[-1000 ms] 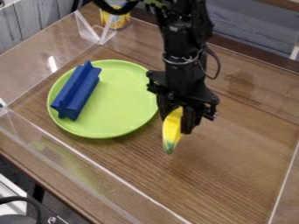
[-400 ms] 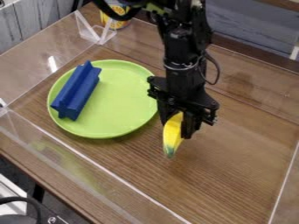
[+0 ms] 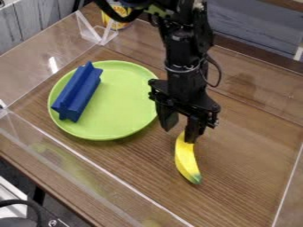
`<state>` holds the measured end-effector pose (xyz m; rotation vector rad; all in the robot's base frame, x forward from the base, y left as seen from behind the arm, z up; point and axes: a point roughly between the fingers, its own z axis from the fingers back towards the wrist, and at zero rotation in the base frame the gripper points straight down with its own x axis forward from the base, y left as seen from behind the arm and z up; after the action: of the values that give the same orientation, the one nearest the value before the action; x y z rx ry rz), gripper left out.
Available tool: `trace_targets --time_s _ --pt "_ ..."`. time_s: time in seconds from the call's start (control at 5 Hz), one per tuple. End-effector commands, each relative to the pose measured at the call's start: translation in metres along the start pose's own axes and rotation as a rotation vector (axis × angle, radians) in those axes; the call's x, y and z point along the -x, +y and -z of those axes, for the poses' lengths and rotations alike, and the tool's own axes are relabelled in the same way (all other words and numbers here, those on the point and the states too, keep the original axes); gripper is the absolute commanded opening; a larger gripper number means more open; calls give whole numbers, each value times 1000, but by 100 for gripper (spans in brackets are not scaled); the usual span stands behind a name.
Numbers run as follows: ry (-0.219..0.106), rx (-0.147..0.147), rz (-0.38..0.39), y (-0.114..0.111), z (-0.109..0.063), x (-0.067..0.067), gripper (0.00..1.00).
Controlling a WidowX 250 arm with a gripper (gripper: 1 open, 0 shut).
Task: Remove the banana from inside the green plate and put it on the table
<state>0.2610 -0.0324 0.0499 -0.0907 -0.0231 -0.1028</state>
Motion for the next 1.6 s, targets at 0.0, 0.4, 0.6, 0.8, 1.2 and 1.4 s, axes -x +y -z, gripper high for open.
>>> trace_targets --time_s 0.0,0.4,0.6,0.8,1.2,1.4 --pt "-43 0 -4 1 -11 -9 0" --pt "-37 -9 -13 6 -21 -7 100" --pt "-44 -19 -19 8 -31 -7 100" --pt "-66 -41 -35 16 -50 -7 100" --pt "-107 -83 -90 56 -100 -10 100" --pt "-120 -94 -78 81 -111 -5 100"
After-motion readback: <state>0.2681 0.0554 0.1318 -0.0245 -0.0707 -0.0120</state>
